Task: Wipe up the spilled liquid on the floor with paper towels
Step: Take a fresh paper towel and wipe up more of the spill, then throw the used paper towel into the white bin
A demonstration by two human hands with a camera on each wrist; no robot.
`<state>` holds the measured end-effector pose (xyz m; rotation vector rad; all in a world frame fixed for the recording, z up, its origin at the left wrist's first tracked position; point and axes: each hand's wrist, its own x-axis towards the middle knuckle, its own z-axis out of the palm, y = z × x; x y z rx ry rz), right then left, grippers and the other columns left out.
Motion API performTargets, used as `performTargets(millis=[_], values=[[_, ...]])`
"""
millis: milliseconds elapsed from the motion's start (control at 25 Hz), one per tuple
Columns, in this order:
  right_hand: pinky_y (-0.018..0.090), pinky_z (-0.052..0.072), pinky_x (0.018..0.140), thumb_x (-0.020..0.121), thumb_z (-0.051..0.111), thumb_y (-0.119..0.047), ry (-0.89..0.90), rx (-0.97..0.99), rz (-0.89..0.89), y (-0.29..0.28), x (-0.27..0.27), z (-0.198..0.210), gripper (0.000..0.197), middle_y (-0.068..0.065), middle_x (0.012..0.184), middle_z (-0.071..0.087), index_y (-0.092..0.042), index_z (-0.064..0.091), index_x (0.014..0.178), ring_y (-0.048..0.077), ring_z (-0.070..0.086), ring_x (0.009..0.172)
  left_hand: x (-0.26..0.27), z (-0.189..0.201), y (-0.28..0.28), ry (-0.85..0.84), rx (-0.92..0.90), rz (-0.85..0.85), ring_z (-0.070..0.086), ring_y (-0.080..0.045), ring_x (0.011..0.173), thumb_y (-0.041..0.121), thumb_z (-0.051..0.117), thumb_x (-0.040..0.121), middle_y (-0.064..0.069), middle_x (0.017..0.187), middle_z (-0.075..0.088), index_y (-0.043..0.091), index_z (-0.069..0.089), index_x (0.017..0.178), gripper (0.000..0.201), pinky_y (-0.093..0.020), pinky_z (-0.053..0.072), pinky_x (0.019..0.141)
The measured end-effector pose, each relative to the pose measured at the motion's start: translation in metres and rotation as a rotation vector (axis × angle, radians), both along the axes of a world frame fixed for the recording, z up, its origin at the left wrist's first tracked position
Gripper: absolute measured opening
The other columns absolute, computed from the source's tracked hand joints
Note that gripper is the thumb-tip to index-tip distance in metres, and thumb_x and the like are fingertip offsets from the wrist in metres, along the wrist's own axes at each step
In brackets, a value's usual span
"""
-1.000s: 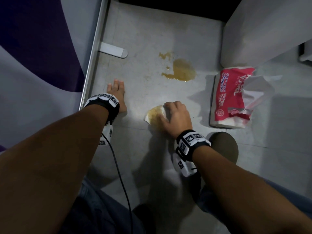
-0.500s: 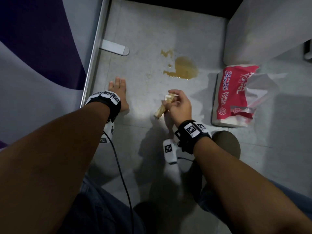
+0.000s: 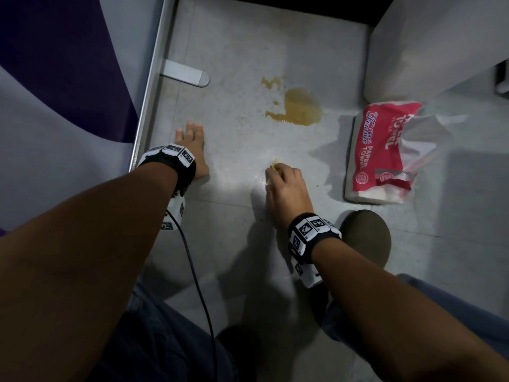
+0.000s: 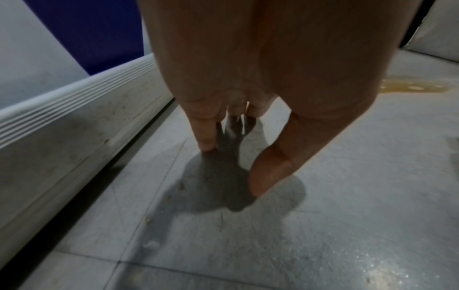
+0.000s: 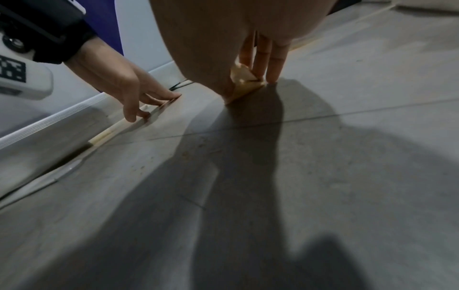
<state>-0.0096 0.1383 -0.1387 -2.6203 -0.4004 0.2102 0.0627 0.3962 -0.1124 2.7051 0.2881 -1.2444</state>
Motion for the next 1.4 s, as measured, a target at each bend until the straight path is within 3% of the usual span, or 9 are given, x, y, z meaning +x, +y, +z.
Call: performTargets(millis=[120,280,440,560,760,960,1120,1280,1400], values=[[0.04,0.052,0.097,0.074,0.069,0.01,0.019,0.098,0.023,0.006,-0.003,-0.007,0.057,0.018,0.132,0.057,-0.003,0.06,0.129,0.035,0.052,0.118,0.0,0.001,0.0,0.001,0.001,-0.003,-0.011,-0.034,0.15,0.009,0.064,0.07,-0.004,0.162,-0.022,0.018,-0.018,0.154,0.117,-0.051,0.018,0.12],[0.041,0.054,0.083,0.065,0.078,0.007,-0.059,0.096,0.138,0.003,-0.016,-0.011,0.049,0.012,0.116,0.068,-0.006,0.068,0.111,0.033,0.06,0.101,-0.001,0.0,0.001,-0.003,0.001,-0.002,-0.011,-0.033,0.15,0.011,0.063,0.07,-0.003,0.162,-0.022,0.019,-0.018,0.154,0.117,-0.051,0.019,0.12],[0.042,0.056,0.078,0.063,0.076,0.006,-0.079,0.086,0.193,-0.002,-0.04,-0.006,0.05,0.013,0.112,0.068,-0.004,0.068,0.111,0.035,0.062,0.097,-0.001,0.0,0.0,0.002,0.001,-0.003,-0.011,-0.033,0.15,0.014,0.064,0.072,-0.004,0.162,-0.022,0.019,-0.018,0.154,0.116,-0.052,0.015,0.121],[0.041,0.054,0.075,0.067,0.073,0.002,-0.092,0.099,0.276,0.006,-0.063,-0.009,0.046,0.016,0.109,0.067,-0.001,0.067,0.112,0.036,0.06,0.093,0.0,0.003,-0.001,0.005,-0.002,0.001,-0.011,-0.033,0.15,0.012,0.063,0.071,-0.003,0.162,-0.023,0.019,-0.018,0.154,0.116,-0.052,0.015,0.121],[0.04,0.053,0.082,0.085,0.065,-0.01,-0.188,0.156,0.441,0.031,-0.094,-0.024,0.025,0.015,0.11,0.069,-0.001,0.07,0.109,0.033,0.061,0.097,0.001,0.002,0.0,-0.001,0.009,-0.01,-0.011,-0.034,0.15,0.012,0.064,0.068,-0.005,0.162,-0.021,0.017,-0.017,0.154,0.118,-0.052,0.017,0.12],[0.04,0.048,0.079,0.089,0.052,-0.014,-0.266,0.098,0.683,0.037,-0.078,-0.024,0.025,0.01,0.107,0.07,-0.01,0.072,0.103,0.031,0.063,0.093,0.0,0.001,0.001,0.003,0.001,-0.006,-0.011,-0.034,0.15,0.01,0.064,0.066,-0.004,0.162,-0.022,0.019,-0.018,0.154,0.12,-0.052,0.017,0.12],[0.039,0.043,0.076,0.088,0.061,-0.016,-0.274,0.035,0.557,0.002,-0.035,-0.02,0.018,0.01,0.103,0.066,-0.012,0.069,0.103,0.031,0.06,0.089,0.001,0.002,0.0,0.0,0.001,-0.004,-0.011,-0.033,0.15,0.008,0.064,0.068,-0.003,0.162,-0.022,0.019,-0.018,0.154,0.119,-0.051,0.017,0.12],[0.039,0.04,0.076,0.073,0.074,-0.008,-0.175,-0.134,0.349,-0.015,0.014,-0.012,0.033,0.005,0.104,0.063,-0.017,0.065,0.104,0.029,0.053,0.092,0.0,0.002,0.0,-0.003,-0.002,-0.004,-0.011,-0.034,0.15,0.011,0.065,0.071,-0.005,0.162,-0.022,0.018,-0.017,0.154,0.117,-0.051,0.016,0.121],[0.042,0.045,0.077,0.088,0.067,-0.013,-0.155,-0.065,0.096,-0.016,0.05,0.005,0.012,0.004,0.1,0.064,-0.015,0.066,0.1,0.027,0.053,0.09,-0.001,0.003,0.001,-0.007,-0.008,-0.001,-0.011,-0.032,0.15,0.013,0.064,0.073,-0.004,0.162,-0.021,0.019,-0.016,0.155,0.115,-0.049,0.014,0.121]])
